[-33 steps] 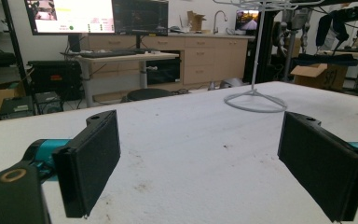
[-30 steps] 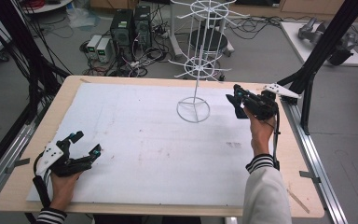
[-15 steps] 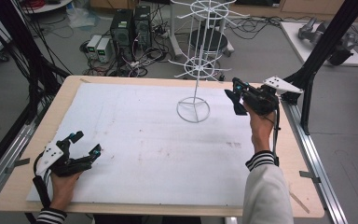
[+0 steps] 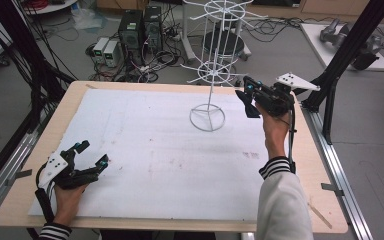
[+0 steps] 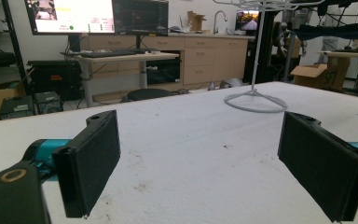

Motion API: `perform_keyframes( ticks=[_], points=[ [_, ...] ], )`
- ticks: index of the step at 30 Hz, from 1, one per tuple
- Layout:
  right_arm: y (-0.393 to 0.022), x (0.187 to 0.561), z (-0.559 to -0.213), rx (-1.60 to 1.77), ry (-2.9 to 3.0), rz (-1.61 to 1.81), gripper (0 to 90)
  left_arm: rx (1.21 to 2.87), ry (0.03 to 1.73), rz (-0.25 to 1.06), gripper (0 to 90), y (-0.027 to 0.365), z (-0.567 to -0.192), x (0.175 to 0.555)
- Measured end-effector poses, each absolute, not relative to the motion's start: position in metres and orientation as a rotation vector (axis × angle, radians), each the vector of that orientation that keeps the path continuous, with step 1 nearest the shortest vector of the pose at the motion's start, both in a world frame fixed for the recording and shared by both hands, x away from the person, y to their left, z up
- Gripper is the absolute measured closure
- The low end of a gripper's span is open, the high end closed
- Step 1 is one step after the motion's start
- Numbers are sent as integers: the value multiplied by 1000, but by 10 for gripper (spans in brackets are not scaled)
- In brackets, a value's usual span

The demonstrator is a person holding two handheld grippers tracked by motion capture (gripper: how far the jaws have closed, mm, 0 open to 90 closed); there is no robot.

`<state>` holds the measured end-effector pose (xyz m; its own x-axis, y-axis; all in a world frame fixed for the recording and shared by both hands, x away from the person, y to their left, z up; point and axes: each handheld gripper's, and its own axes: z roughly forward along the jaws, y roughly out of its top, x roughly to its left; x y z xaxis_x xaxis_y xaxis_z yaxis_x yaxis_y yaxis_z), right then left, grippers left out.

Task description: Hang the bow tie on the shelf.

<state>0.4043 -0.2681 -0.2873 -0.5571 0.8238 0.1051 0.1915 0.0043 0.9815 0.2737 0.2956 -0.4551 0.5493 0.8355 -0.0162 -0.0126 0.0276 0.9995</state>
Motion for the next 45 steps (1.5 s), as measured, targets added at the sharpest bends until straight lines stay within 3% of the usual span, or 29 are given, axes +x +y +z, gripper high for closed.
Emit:
perform_keyframes(
  ticks=[45],
  points=[
    [-228,422,-283,1056,1840,1554,813,1401,771,760,133,296,-455,274]
  ],
)
